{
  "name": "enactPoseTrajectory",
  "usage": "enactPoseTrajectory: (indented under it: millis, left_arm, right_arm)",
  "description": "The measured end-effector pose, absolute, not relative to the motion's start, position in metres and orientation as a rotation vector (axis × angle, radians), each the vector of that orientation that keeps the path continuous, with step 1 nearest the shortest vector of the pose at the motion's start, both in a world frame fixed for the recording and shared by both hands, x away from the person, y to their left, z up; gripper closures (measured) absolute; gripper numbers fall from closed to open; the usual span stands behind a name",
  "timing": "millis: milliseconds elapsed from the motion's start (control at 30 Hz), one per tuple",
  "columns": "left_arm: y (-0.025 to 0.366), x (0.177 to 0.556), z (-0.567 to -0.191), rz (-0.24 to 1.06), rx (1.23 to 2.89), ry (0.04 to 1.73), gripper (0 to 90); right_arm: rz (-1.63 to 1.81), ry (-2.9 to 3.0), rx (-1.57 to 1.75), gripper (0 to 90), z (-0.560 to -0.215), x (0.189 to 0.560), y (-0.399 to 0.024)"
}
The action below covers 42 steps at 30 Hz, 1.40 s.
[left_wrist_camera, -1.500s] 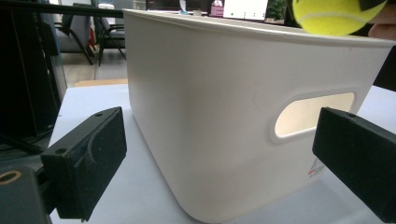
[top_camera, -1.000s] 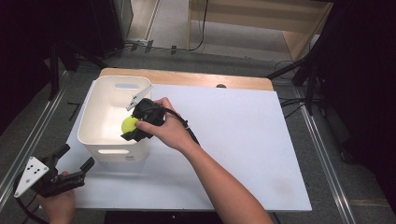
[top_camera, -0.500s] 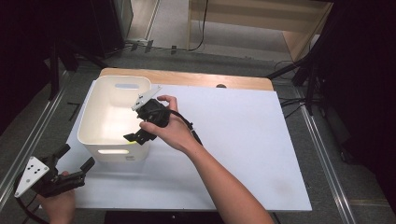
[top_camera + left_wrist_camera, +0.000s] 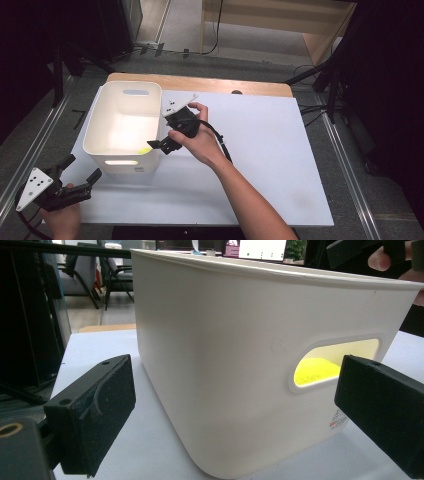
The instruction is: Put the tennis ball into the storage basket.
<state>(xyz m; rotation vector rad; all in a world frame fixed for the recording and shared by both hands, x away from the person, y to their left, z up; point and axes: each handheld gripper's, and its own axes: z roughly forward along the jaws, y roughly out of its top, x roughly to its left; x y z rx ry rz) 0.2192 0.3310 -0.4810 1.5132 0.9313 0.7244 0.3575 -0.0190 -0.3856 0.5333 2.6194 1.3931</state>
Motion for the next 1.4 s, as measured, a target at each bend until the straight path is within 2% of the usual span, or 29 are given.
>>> enactPoseTrajectory:
  millis: [1400]
  left_arm:
    - [0.330,0.220,-0.481,0.732,1.521,0.935,2.8]
  right_arm:
    - [1.405,2.396,0.823,0.0,-0.439,0.303,-0.147]
